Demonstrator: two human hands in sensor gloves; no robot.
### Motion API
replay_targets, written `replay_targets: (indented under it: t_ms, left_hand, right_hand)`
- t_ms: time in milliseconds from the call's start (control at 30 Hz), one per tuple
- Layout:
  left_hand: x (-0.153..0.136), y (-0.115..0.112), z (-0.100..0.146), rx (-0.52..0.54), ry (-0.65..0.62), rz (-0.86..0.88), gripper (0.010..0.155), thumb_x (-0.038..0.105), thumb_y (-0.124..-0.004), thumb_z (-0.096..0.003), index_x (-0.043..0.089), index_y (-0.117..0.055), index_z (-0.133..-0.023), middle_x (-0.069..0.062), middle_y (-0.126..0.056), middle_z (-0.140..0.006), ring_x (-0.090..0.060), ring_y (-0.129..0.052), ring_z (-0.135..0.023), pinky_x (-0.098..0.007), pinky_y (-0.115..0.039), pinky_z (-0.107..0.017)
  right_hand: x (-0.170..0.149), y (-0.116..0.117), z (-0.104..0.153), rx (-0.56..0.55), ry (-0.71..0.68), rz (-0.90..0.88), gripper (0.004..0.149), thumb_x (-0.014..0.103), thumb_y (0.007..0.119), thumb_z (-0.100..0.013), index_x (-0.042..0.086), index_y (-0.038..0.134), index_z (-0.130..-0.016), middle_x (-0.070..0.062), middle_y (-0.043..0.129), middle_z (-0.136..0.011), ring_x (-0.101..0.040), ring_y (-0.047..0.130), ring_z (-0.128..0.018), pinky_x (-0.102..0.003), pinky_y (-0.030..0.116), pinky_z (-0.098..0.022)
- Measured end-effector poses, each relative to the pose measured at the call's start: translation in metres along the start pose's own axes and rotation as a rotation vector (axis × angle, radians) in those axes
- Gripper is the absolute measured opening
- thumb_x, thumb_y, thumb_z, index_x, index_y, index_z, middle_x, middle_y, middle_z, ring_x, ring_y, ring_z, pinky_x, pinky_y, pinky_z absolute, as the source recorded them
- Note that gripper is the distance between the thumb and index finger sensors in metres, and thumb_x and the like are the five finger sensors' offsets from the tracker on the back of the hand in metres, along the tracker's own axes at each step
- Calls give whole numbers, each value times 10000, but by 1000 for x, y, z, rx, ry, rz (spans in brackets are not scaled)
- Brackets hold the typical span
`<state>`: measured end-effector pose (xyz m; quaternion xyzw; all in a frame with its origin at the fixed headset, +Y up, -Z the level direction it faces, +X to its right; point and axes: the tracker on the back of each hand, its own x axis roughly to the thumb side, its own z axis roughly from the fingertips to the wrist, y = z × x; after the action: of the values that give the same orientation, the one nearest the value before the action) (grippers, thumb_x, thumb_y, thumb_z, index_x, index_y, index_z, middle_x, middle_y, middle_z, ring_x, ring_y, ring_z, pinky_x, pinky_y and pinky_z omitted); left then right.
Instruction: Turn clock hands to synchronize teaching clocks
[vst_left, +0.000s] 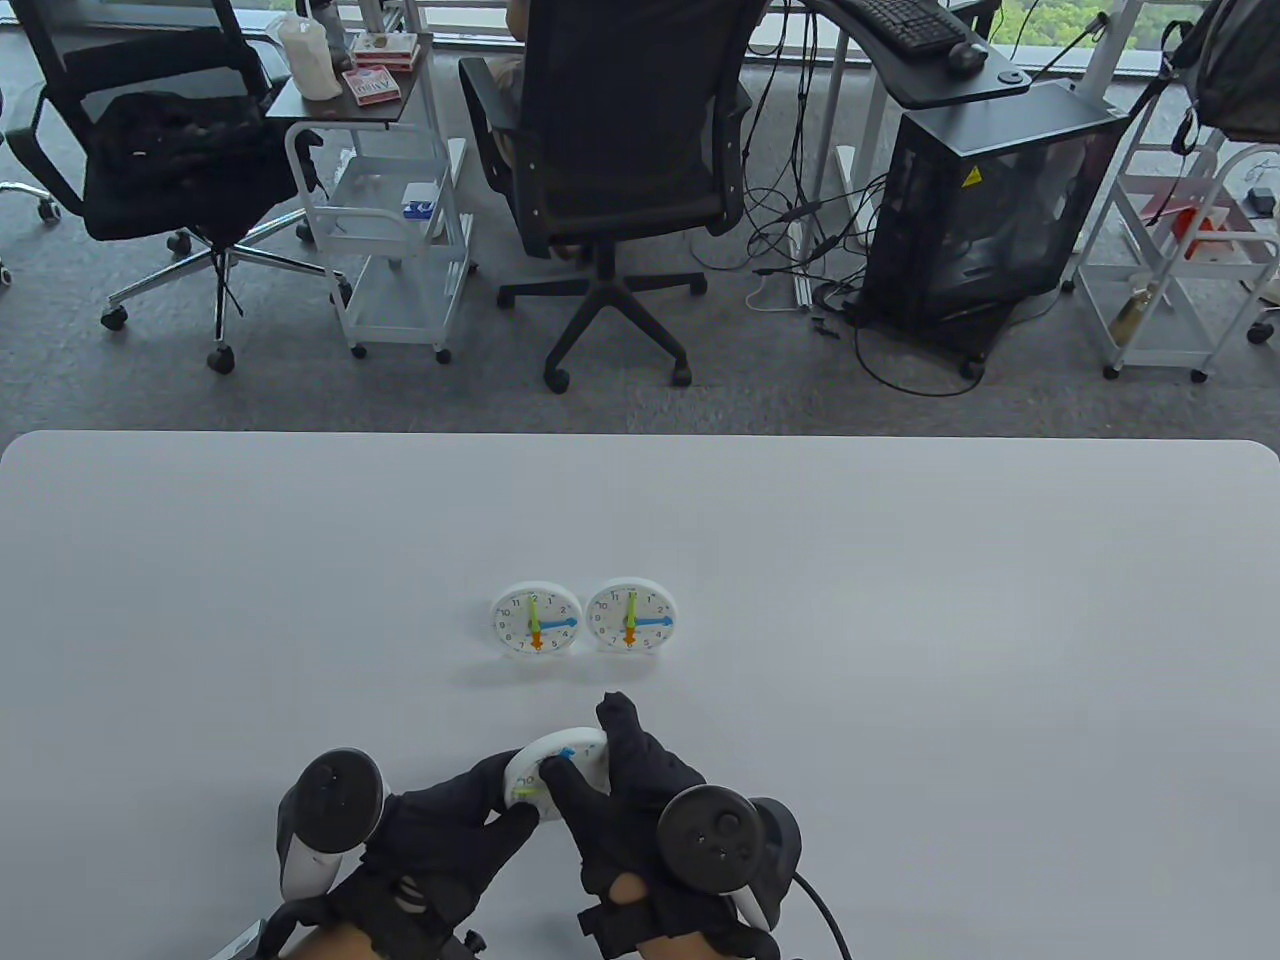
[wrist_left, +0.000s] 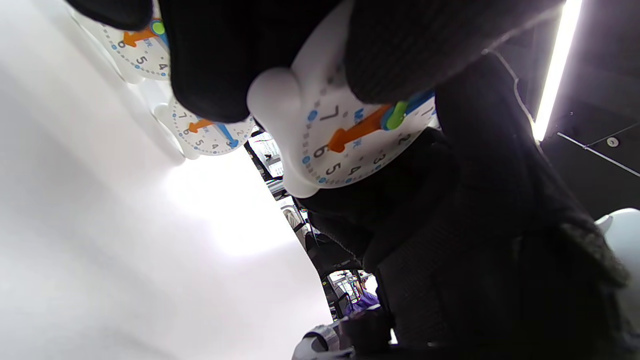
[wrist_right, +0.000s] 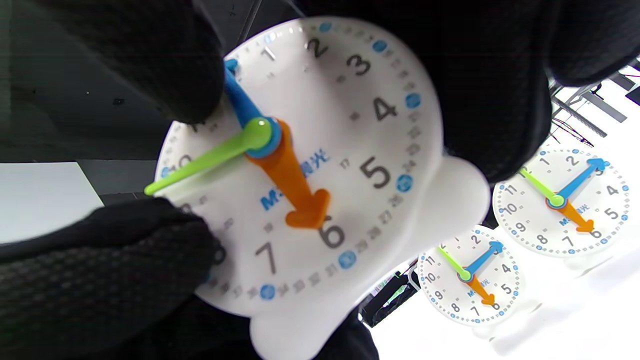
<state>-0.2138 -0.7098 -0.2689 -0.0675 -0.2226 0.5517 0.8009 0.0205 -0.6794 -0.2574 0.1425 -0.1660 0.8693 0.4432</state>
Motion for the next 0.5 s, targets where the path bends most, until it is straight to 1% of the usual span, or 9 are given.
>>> replay_targets:
  t_ms: [500]
  left_hand:
    - [1,0,-1,-9,14,53,517,369,-838,-522,212,-716,-1000,-132,-926,-935,-451,-924,-767,-717,-597,-595]
  right_hand:
    - [-3,-4,0,-15,17,-41,791,548,767,-503,-127,711,-912,-232,921,-709,-421,1012,-431,-652,733,-412]
